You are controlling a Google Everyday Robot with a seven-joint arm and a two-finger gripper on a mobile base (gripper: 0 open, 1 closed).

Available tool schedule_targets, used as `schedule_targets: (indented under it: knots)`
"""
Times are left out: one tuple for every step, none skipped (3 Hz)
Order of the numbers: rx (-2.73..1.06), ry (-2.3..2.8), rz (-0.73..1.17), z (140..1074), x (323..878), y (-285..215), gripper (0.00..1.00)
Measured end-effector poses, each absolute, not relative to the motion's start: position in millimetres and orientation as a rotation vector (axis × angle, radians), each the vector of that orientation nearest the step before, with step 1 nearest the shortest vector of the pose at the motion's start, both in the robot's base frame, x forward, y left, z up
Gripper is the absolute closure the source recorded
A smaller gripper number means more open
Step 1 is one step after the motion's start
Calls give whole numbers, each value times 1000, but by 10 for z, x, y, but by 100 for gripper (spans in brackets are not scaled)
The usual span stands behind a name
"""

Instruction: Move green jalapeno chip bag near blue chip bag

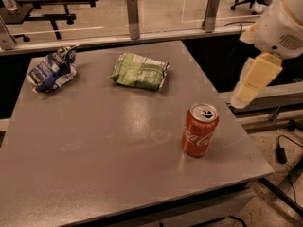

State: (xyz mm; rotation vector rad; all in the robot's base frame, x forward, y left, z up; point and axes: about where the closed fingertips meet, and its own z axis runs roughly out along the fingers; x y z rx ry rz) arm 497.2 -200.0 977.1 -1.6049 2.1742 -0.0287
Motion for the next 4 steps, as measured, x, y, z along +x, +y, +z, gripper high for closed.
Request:
schedule_targets:
  knots:
    - [-1532,2154,36,9782,5418,-1872,0]
    - [-1477,2143,101,9747,5836,-1718,0]
    - [-1455,2147,134,9538,6210,-1498,0]
    - [-1447,2169,140,9261,6472,-1298,0]
